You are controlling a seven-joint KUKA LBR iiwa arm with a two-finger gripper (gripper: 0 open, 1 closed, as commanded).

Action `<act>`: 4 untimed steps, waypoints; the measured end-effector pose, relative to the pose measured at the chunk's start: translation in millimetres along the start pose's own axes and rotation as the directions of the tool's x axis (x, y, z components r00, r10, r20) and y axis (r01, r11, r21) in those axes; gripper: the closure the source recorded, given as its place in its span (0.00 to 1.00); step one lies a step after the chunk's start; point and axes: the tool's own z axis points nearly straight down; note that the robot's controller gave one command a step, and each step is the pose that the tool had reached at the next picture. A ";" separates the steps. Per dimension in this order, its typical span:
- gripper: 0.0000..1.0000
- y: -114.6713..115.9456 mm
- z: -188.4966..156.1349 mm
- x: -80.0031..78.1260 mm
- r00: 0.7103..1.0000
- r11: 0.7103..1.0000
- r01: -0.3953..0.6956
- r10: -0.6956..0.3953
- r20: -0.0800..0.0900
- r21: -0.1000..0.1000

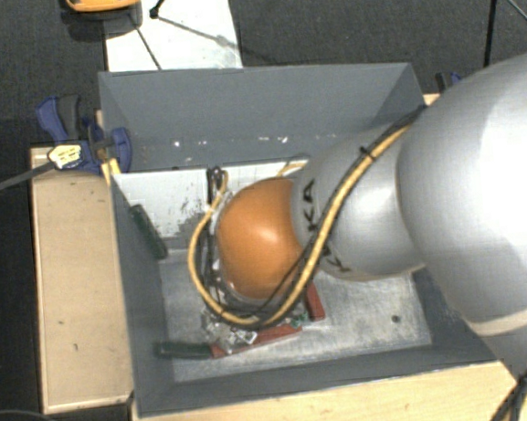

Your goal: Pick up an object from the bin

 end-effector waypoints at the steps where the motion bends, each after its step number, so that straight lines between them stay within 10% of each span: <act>1: 0.00 1.2 -0.8 -3.1 1.000 1.000 -0.001 0.001 0.011 0.000; 2: 1.00 -0.9 0.2 1.1 1.000 1.000 -0.004 0.004 -0.004 0.001; 3: 1.00 -0.9 0.2 1.1 1.000 1.000 -0.005 0.005 -0.004 0.001; 4: 1.00 -11.4 -147.9 11.9 0.998 0.998 -0.064 0.064 -0.005 -0.002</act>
Offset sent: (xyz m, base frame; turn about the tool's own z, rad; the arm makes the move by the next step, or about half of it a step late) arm 0.0000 0.0000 0.0000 0.0000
